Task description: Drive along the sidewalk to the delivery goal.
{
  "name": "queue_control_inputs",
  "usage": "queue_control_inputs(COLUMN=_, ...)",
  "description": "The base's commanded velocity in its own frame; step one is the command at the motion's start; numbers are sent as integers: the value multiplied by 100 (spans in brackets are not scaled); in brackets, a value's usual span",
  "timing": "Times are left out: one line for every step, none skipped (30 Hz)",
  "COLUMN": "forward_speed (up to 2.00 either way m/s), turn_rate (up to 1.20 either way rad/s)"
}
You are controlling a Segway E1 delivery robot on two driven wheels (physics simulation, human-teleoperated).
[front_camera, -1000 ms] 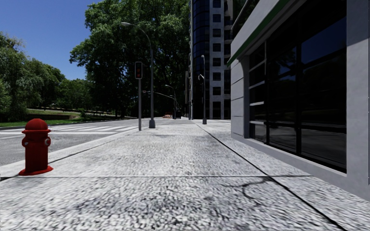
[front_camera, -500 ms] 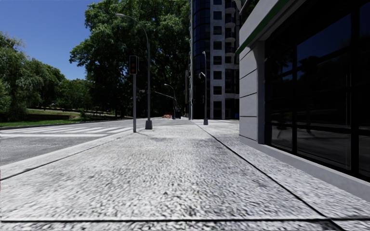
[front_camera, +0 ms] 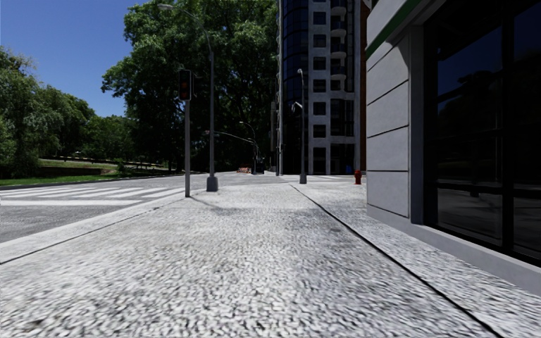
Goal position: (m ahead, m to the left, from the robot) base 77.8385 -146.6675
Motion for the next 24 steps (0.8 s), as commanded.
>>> queue_control_inputs(forward_speed=200, turn_rate=0)
queue_control_inputs(forward_speed=200, turn_rate=0)
queue_control_inputs(forward_speed=200, turn_rate=0)
queue_control_inputs(forward_speed=200, turn_rate=0)
queue_control_inputs(forward_speed=200, turn_rate=0)
queue_control_inputs(forward_speed=200, turn_rate=0)
queue_control_inputs(forward_speed=200, turn_rate=0)
queue_control_inputs(forward_speed=200, turn_rate=0)
queue_control_inputs(forward_speed=200, turn_rate=0)
queue_control_inputs(forward_speed=200, turn_rate=0)
queue_control_inputs(forward_speed=200, turn_rate=0)
queue_control_inputs(forward_speed=200, turn_rate=0)
queue_control_inputs(forward_speed=200, turn_rate=0)
queue_control_inputs(forward_speed=200, turn_rate=0)
queue_control_inputs(forward_speed=200, turn_rate=0)
queue_control_inputs(forward_speed=200, turn_rate=0)
queue_control_inputs(forward_speed=200, turn_rate=0)
queue_control_inputs(forward_speed=200, turn_rate=0)
queue_control_inputs(forward_speed=200, turn_rate=0)
queue_control_inputs(forward_speed=200, turn_rate=0)
queue_control_inputs(forward_speed=200, turn_rate=0)
queue_control_inputs(forward_speed=200, turn_rate=0)
queue_control_inputs(forward_speed=200, turn_rate=0)
queue_control_inputs(forward_speed=200, turn_rate=0)
